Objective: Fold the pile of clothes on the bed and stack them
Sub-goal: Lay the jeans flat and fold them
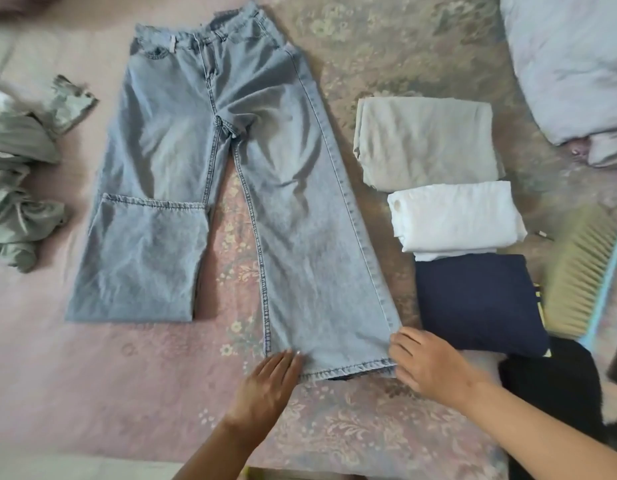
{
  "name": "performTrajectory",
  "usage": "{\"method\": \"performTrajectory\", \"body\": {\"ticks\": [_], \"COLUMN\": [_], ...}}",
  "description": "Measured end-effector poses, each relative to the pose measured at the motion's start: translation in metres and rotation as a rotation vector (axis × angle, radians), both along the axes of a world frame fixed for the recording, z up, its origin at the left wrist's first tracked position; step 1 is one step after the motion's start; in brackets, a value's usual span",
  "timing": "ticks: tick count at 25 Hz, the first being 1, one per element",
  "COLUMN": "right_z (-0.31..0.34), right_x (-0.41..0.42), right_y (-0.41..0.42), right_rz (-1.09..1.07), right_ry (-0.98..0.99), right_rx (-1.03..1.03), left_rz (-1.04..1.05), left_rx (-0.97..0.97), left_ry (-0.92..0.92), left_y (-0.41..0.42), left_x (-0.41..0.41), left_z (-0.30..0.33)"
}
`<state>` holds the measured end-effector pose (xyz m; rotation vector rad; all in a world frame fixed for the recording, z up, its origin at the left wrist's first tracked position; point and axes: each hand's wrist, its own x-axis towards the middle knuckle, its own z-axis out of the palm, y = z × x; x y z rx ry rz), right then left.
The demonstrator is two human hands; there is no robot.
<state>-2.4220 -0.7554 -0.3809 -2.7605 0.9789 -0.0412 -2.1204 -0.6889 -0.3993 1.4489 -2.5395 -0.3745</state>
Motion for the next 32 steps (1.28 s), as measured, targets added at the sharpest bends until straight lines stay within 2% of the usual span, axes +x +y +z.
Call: {"method": "performTrajectory", "body": {"ticks": [4,7,10,12,15,17,18,20,23,25,27,29,30,31,32], "right_z": [0.006,-0.001,-0.01,-0.012,0.0,0.019,0.023,0.036,0.042,0.038,0.029,-0.006,-0.023,-0.041,-0.062], "right_x": [0.006,-0.001,-0.021,-0.033,-0.035,-0.024,-0.02,-0.007,0.017,0.04,0.066,0.086,0.092,0.095,0.097], "right_y": [0.02,0.033,0.054,0.067,0.056,0.036,0.025,-0.014,-0.088,-0.15,-0.204,-0.245,-0.253,-0.254,-0.25], "right_rz": [-0.175,-0.334,-0.119,-0.065,-0.174,-0.081,-0.113,-0.265,-0.511,-0.634,-0.744,-0.915,-1.001,-1.051,-1.037], "right_ry": [-0.112,-0.034,0.307,0.443,0.44,0.403,0.392,0.362,0.135,-0.009,-0.173,-0.344,-0.393,-0.349,-0.219], "right_rx": [-0.076,0.024,0.165,0.34,0.577,0.556,0.601,0.837,1.032,0.997,0.869,0.842,0.858,0.83,0.732], "left_rz": [0.134,0.109,-0.011,-0.024,0.003,0.043,0.069,0.22,0.423,0.642,0.818,1.055,1.158,1.225,1.256], "left_rx": [0.141,0.242,0.285,0.363,0.513,0.681,0.711,0.68,0.6,0.587,0.506,0.454,0.431,0.428,0.432], "left_ry": [0.135,0.125,0.091,0.028,-0.039,0.002,0.023,0.173,0.339,0.483,0.613,0.707,0.666,0.585,0.519], "left_y": [0.008,0.019,0.04,0.055,0.066,0.059,0.052,0.023,-0.044,-0.11,-0.174,-0.227,-0.241,-0.246,-0.245], "left_x": [0.001,0.0,-0.009,-0.016,-0.026,-0.028,-0.027,-0.02,0.002,0.021,0.04,0.055,0.058,0.056,0.053], "left_z": [0.015,0.009,0.006,0.002,0.0,-0.001,0.0,0.011,0.018,0.018,0.008,-0.02,-0.033,-0.041,-0.051]}}
